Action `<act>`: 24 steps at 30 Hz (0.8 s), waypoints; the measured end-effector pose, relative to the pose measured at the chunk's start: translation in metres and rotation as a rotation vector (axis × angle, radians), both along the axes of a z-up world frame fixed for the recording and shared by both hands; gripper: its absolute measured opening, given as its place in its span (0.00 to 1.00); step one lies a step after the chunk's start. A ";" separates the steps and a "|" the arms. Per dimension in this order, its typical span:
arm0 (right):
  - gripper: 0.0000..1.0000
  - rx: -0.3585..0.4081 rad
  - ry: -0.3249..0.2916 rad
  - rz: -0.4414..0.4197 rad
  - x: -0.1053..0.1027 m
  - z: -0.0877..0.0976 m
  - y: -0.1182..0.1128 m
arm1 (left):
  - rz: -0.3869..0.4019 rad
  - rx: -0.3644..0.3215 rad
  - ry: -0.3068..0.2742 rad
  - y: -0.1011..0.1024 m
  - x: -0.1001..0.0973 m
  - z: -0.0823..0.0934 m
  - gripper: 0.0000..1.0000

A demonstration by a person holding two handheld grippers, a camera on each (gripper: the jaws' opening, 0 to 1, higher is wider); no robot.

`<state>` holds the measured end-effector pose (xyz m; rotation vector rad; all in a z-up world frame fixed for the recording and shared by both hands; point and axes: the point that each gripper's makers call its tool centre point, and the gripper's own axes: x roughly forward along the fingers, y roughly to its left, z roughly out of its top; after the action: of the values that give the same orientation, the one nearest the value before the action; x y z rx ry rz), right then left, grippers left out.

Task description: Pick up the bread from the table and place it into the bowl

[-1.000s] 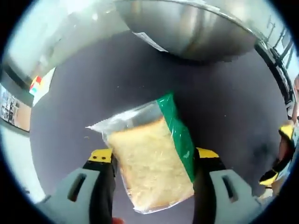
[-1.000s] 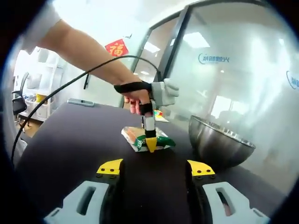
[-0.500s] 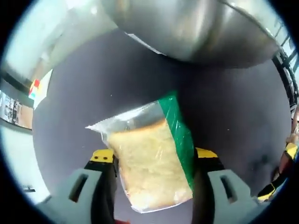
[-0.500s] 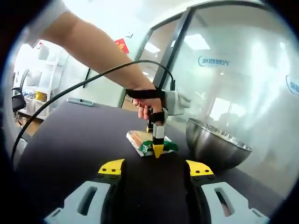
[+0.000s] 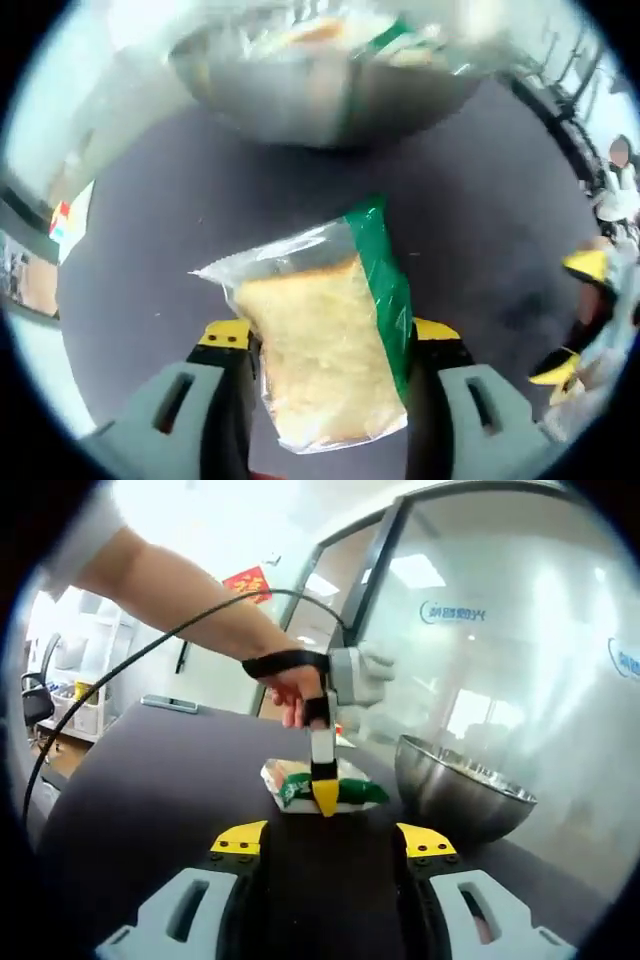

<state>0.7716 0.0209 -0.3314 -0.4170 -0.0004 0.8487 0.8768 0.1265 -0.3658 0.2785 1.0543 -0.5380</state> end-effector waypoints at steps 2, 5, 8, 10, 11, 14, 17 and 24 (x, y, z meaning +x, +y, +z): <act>0.45 -0.001 0.003 -0.004 0.001 -0.001 0.000 | -0.021 -0.039 -0.037 -0.007 0.002 0.024 0.49; 0.43 0.011 0.019 -0.008 0.000 -0.002 0.001 | 0.007 -0.238 -0.110 -0.036 0.017 0.081 0.49; 0.43 0.021 0.019 -0.001 -0.001 0.000 0.002 | 0.028 -0.272 -0.196 -0.048 0.048 0.122 0.49; 0.43 0.014 0.019 -0.002 -0.001 -0.002 0.001 | 0.022 -0.228 -0.259 -0.055 0.077 0.143 0.49; 0.43 0.009 0.018 -0.005 0.000 -0.003 0.000 | 0.024 -0.214 -0.279 -0.059 0.089 0.150 0.49; 0.43 0.006 0.019 -0.009 0.003 -0.003 -0.001 | 0.055 -0.225 -0.287 -0.077 0.117 0.156 0.50; 0.43 0.006 0.015 -0.006 0.002 -0.002 0.000 | 0.042 -0.140 -0.318 -0.086 0.137 0.152 0.51; 0.43 -0.011 0.025 -0.013 0.004 -0.009 -0.003 | 0.000 -0.096 -0.444 -0.094 0.171 0.142 0.81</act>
<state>0.7760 0.0181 -0.3405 -0.4164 0.0296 0.8411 1.0478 0.0320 -0.2241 0.2963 0.5965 -0.4962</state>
